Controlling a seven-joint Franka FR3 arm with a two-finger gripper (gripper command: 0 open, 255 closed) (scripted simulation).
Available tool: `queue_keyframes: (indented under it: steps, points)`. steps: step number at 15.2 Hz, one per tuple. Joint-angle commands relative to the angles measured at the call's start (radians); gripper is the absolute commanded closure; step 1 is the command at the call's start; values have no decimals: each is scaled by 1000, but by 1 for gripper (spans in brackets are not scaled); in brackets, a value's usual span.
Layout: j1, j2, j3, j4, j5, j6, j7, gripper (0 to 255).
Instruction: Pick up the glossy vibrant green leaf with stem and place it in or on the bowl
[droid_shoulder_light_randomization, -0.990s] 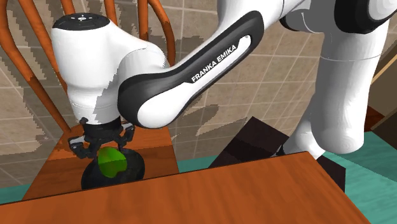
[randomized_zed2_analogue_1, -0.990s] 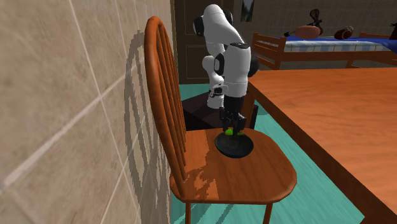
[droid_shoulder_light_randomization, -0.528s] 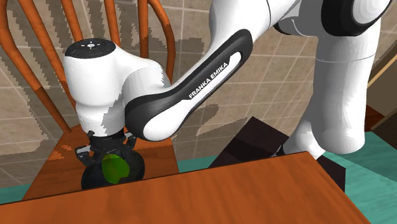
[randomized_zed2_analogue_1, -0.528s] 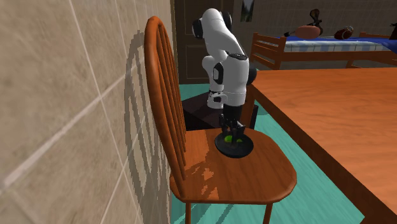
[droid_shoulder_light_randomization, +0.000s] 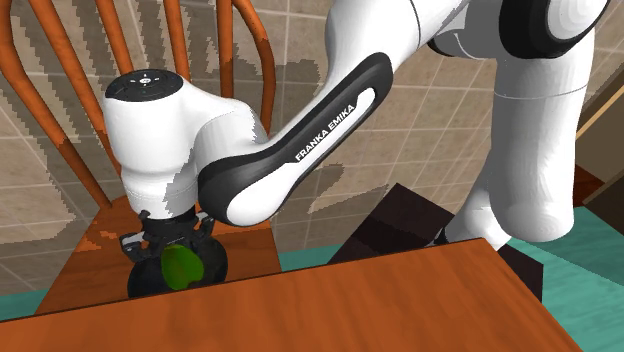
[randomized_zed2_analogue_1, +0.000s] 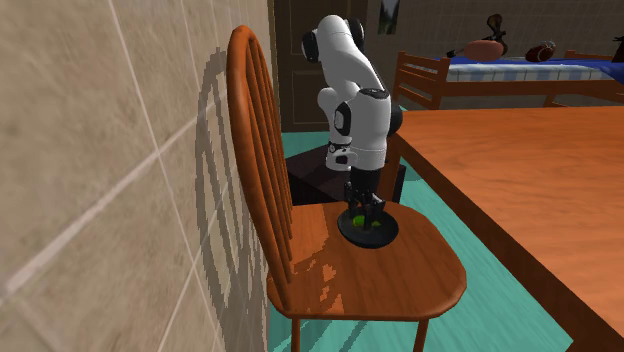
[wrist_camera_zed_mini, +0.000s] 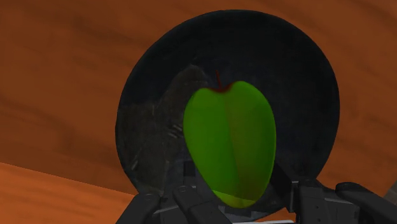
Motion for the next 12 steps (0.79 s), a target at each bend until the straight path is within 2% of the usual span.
queue_keyframes:
  steps: [1,2,7,11,12]
  points:
    - [0,0,0,0,0,0,0,255]
    - [0,0,0,0,0,0,0,0]
    - [0,0,0,0,0,0,0,0]
    - [-41,-91,49,6,76,-81,-47,0]
    - [-41,-91,49,6,77,-81,-47,0]
